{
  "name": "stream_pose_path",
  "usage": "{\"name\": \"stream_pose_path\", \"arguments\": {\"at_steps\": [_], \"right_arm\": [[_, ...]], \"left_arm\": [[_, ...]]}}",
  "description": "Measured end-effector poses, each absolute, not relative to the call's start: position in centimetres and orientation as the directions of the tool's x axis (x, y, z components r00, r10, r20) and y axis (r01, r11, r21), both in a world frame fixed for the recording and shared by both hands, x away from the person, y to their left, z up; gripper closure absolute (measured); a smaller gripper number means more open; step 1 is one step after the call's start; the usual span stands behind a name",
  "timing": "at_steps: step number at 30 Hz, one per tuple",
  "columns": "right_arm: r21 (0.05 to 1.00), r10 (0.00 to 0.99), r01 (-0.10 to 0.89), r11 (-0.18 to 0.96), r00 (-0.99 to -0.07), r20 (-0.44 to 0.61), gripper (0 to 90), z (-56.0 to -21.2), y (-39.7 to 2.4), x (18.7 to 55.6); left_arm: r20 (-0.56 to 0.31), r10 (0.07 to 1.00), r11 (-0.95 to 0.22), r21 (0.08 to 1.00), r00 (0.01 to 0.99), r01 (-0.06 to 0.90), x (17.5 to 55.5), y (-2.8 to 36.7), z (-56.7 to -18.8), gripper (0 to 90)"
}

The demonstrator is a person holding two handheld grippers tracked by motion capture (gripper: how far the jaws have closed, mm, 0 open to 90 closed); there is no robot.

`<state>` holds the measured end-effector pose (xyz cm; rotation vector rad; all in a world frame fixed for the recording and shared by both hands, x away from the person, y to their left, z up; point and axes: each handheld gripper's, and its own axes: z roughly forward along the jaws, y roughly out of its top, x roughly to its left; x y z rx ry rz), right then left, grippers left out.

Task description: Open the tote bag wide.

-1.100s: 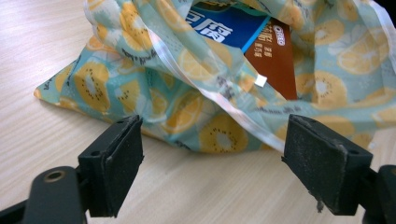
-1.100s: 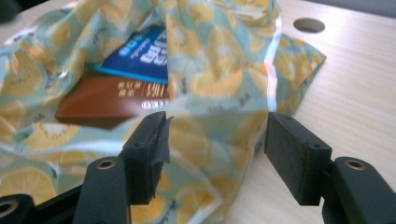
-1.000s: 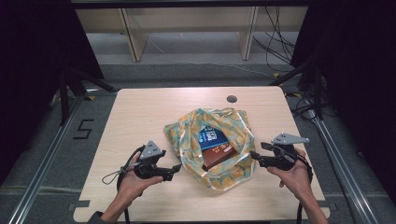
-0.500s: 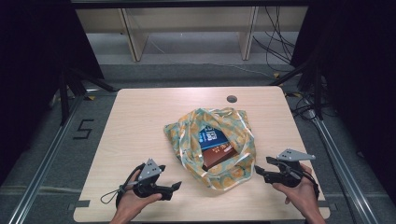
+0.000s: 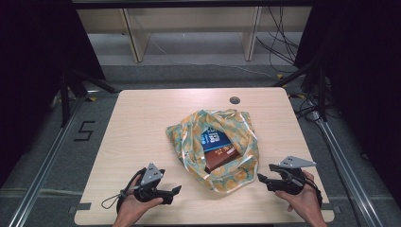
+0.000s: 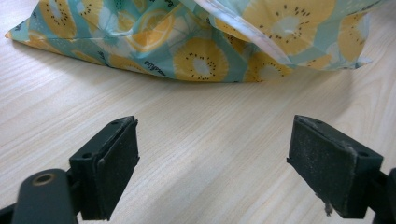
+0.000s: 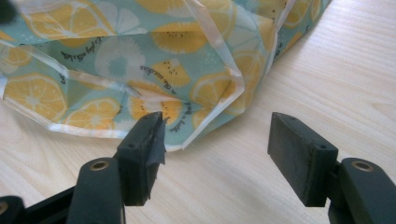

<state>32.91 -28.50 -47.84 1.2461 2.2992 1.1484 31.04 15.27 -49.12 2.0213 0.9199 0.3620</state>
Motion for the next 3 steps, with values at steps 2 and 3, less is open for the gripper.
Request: {"name": "stream_pose_path", "arguments": {"at_steps": [2,3], "right_arm": [[0.756,0.792,0.563,0.334,-0.603,0.1,36.7,-47.9,-28.77,33.15],[0.755,0.791,0.566,0.332,-0.602,0.103,36.5,-47.94,-28.83,33.19]], "left_arm": [[-0.056,0.715,-0.379,0.806,0.697,0.454,31.22,15.4,-49.11,15.1],[-0.075,0.723,-0.358,0.809,0.687,0.465,31.24,15.33,-49.26,15.1]]}}
